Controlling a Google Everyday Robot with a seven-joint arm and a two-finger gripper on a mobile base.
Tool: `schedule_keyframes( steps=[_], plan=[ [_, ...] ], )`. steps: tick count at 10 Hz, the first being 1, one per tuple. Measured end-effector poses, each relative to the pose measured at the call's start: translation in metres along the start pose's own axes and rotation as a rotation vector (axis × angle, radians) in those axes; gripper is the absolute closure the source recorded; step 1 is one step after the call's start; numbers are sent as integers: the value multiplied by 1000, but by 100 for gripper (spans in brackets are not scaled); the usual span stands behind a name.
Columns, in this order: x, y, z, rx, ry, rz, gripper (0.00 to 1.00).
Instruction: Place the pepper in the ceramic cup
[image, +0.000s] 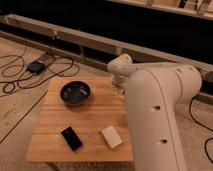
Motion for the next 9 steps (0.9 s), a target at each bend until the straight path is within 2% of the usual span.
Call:
schedule_keyframes(
  steps=[3,5,9],
  plan=[
    [5,-10,-30,22,-67,54,100],
    [11,-8,-62,46,-118,83,100],
    [12,23,-110,74,-192,107,100]
  ],
)
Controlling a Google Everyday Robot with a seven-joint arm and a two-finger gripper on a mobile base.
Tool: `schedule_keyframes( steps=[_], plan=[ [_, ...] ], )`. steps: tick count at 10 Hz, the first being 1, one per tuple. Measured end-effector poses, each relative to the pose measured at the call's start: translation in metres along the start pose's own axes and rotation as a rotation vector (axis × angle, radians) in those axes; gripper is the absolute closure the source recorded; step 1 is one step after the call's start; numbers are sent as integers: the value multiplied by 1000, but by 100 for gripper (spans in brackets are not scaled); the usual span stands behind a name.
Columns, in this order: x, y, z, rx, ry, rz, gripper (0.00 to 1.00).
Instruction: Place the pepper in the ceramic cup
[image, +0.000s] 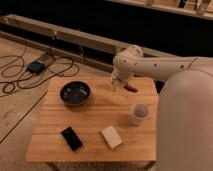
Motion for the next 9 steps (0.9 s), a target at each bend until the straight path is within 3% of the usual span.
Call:
schedule_keyframes(
  steps=[4,9],
  plan=[
    [15,45,-30,-3,-66,86,100],
    [78,60,-55,31,-107,288,100]
  ],
)
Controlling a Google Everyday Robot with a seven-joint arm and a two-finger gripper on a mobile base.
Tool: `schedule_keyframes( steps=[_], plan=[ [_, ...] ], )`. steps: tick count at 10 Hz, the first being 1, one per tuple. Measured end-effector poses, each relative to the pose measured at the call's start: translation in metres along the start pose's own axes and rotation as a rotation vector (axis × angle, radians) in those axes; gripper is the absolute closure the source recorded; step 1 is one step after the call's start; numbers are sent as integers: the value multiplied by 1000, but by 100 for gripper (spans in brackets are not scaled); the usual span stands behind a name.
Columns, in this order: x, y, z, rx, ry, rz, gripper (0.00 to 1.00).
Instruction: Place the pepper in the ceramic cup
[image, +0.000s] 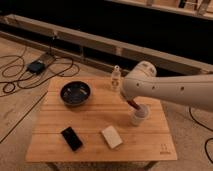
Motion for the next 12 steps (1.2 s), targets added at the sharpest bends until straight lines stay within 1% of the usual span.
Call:
schedule_keyframes(
  steps=[2,3,5,6,8,10,12],
  plan=[
    [14,0,-31,16,-24,52,100],
    [15,5,-46,13,-44,66,100],
    [10,10,-57,4,-73,73,100],
    [8,10,-54,-5,-83,72,100],
    [5,9,-35,-26,-89,62,100],
    [8,-2,-15,-32,-84,58,100],
    [9,-9,-1,-36,-84,59,100]
  ],
)
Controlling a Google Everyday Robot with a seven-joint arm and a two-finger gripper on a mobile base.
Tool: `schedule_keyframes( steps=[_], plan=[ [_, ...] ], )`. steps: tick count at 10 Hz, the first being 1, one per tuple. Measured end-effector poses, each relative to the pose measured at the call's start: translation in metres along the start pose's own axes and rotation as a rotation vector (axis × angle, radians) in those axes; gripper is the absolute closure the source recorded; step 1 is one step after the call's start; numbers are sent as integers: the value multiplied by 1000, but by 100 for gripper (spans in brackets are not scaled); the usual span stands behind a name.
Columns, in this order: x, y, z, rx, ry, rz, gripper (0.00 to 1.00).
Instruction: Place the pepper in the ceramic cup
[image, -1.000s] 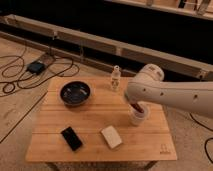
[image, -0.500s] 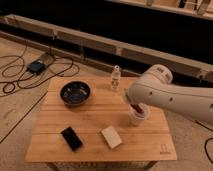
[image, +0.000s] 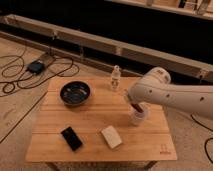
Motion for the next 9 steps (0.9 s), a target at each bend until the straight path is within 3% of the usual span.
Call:
schedule_keyframes(
  steps=[4,9],
  plan=[
    [6,-14,33,-10,-13,7,97],
    [11,-27,54,0,-28,-10,48]
  ],
)
